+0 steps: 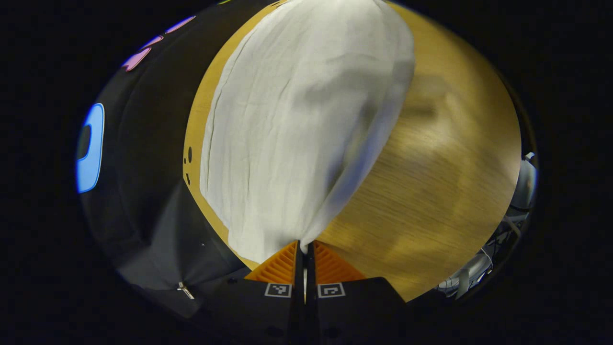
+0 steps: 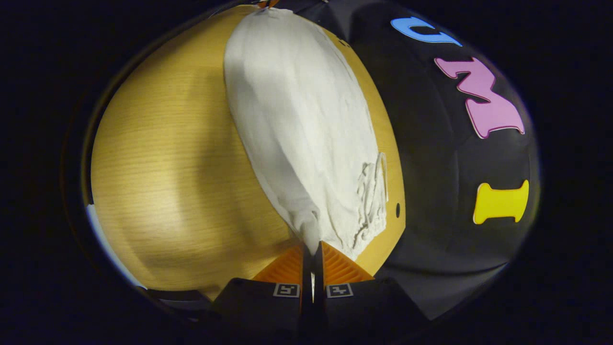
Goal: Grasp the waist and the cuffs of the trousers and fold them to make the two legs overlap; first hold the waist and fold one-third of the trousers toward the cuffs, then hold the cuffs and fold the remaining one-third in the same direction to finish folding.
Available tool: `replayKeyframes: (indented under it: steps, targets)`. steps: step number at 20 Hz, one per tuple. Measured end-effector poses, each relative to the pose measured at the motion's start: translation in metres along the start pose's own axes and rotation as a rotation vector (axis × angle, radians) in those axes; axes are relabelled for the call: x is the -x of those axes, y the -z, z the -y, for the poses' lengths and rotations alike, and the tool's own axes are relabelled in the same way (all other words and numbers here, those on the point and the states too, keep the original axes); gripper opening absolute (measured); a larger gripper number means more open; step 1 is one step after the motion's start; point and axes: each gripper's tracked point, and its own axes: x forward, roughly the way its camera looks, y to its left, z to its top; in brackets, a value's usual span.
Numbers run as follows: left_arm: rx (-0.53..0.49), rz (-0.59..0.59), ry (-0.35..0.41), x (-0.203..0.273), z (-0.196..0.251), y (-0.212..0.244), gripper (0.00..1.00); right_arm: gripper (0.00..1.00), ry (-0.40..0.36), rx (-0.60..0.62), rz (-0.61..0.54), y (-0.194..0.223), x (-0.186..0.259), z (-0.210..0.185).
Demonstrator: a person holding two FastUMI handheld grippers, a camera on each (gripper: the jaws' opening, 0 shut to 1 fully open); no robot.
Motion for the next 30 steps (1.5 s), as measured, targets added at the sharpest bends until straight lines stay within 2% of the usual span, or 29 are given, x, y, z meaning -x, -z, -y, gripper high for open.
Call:
replayKeyframes:
  steps: [4, 6, 9, 16, 20, 23, 27, 30]
  targets:
    - [0.170, 0.057, -0.057, 0.015, -0.022, -0.010, 0.05, 0.05, 0.122, -0.101, 0.021, -0.018, 0.015, 0.052]
    - [0.213, 0.072, -0.102, 0.024, -0.038, -0.012, 0.05, 0.06, 0.167, -0.151, 0.019, -0.022, 0.015, 0.073]
    - [0.249, 0.076, -0.123, 0.031, -0.062, -0.017, 0.05, 0.05, 0.205, -0.215, 0.005, -0.023, 0.010, 0.095]
    - [0.376, 0.105, -0.163, 0.005, -0.131, -0.036, 0.05, 0.06, 0.281, -0.321, -0.017, -0.035, -0.011, 0.140]
    - [0.423, 0.099, -0.150, -0.015, -0.162, -0.051, 0.05, 0.05, 0.274, -0.381, -0.053, -0.031, -0.041, 0.150]
    - [0.468, 0.067, -0.109, -0.037, -0.172, -0.064, 0.05, 0.05, 0.243, -0.404, -0.070, -0.029, -0.066, 0.150]
    - [0.439, 0.034, -0.098, -0.063, -0.179, -0.077, 0.05, 0.05, 0.200, -0.429, -0.095, -0.023, -0.102, 0.148]
    - [0.438, -0.019, -0.056, -0.085, -0.167, -0.078, 0.05, 0.05, 0.155, -0.476, -0.122, -0.019, -0.130, 0.138]
